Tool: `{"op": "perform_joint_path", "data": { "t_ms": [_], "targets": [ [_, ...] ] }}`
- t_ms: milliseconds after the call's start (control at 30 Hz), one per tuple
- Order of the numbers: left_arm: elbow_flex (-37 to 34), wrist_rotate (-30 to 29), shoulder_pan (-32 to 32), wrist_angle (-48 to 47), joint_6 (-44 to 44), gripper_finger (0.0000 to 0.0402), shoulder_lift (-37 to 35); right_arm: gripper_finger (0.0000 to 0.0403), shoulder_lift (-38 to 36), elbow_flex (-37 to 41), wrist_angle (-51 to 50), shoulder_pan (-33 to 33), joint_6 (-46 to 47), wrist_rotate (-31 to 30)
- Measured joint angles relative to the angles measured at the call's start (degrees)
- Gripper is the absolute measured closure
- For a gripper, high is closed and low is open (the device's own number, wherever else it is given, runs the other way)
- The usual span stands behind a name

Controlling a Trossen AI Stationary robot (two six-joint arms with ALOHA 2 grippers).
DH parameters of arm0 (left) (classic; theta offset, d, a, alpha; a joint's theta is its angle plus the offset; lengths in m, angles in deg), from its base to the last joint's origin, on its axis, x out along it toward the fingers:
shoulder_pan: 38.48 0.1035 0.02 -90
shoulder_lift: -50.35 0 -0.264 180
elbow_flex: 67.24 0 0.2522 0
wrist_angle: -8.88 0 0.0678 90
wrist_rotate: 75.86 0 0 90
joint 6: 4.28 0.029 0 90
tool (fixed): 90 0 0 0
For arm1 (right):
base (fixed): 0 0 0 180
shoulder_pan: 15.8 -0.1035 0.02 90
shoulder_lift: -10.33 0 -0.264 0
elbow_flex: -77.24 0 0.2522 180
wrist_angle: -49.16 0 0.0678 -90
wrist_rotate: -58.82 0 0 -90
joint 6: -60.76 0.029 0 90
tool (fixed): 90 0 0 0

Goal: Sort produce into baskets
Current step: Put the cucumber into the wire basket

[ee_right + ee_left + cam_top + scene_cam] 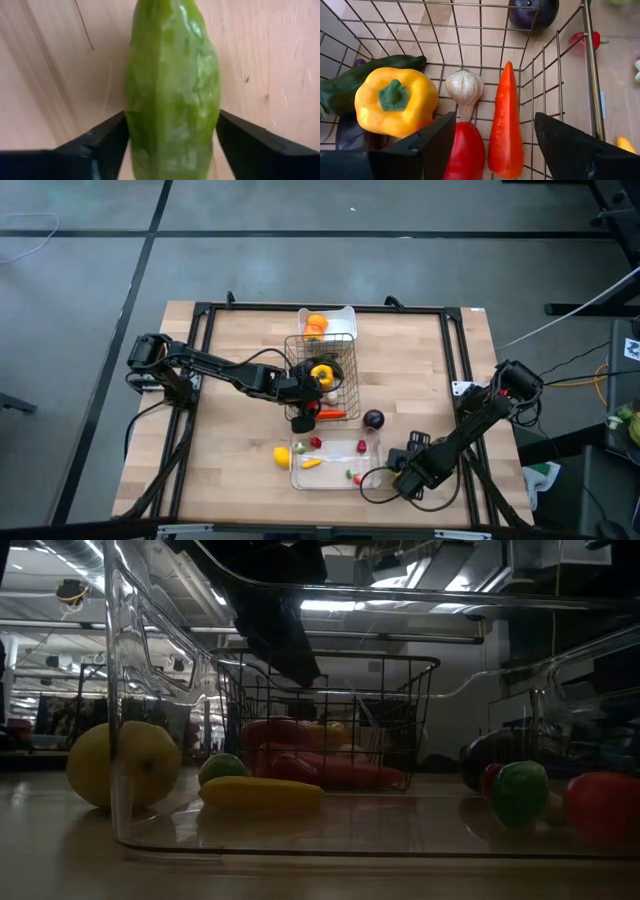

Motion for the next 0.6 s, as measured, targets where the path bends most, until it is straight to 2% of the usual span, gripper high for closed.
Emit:
{"op": "perform_joint_path", "data": {
  "t_ms": [200,300,400,600],
  "targets": [
    [0.0,0.0,0.0,2.3,-1.4,0.0135,0.0,0.0203,-0.2,-0.1,-0.6,1.3,-6.1,0.5],
    [0.0,0.0,0.0,3.9,-0.6,0.0135,0.0,0.0230,-1.1,-1.1,-3.1,3.4,-9.4,0.8],
    [0.0,0.0,0.0,4.3,0.7,0.0135,0.0,0.0229,-2.5,-2.1,-6.2,5.4,-11.8,1.0],
    [0.0,0.0,0.0,4.4,0.8,0.0135,0.0,0.0198,-6.8,-5.6,-15.1,8.6,-15.7,1.1]
  ]
}}
